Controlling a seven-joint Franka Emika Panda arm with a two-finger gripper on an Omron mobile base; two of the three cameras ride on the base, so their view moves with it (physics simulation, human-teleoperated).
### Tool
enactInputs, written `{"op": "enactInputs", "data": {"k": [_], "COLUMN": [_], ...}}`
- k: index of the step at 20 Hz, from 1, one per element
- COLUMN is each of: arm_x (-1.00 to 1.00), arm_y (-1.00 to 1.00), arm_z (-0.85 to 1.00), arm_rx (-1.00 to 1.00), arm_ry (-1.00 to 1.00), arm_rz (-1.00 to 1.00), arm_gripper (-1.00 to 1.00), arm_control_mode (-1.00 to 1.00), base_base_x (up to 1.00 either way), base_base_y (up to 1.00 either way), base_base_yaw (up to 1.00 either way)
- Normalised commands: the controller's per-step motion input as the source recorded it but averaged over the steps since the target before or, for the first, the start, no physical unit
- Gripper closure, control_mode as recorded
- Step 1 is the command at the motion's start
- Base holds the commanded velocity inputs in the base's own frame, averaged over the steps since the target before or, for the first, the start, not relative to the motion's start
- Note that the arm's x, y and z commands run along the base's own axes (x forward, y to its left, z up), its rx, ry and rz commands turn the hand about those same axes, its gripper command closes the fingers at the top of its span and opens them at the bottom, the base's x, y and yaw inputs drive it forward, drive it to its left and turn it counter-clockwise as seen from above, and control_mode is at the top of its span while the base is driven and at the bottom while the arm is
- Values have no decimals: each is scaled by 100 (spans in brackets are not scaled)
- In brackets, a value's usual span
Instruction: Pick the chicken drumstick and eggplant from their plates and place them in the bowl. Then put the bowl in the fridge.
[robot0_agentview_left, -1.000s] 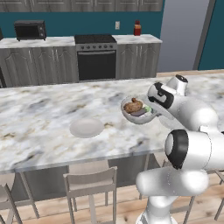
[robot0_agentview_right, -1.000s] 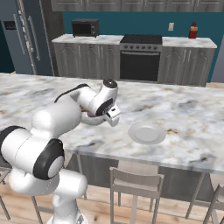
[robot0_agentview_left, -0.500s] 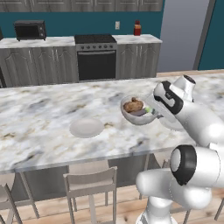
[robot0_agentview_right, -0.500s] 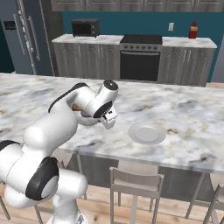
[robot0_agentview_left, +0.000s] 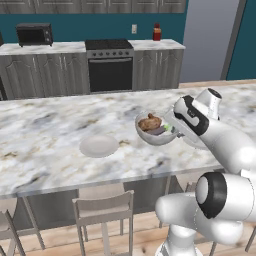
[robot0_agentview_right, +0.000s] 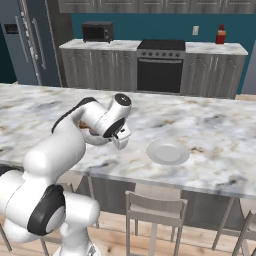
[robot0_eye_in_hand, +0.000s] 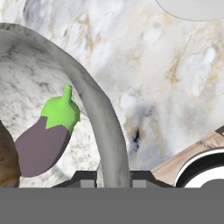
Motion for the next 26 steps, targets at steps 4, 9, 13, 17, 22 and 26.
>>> {"op": "enactInputs", "data": {"k": [4, 9, 13, 17, 22, 26], "arm_x": [0, 0, 0, 0, 0, 0], "arm_y": [0, 0, 0, 0, 0, 0], "arm_z": [0, 0, 0, 0, 0, 0], "arm_rx": [0, 0, 0, 0, 0, 0], "arm_ry": [0, 0, 0, 0, 0, 0], "arm_rz": [0, 0, 0, 0, 0, 0], "arm_gripper": [100, 100, 100, 100, 100, 100], "arm_control_mode": [-100, -100, -100, 100, 100, 100], "base_base_x": [0, 0, 0, 0, 0, 0], "base_base_y": [0, 0, 0, 0, 0, 0], "base_base_yaw": [0, 0, 0, 0, 0, 0]}}
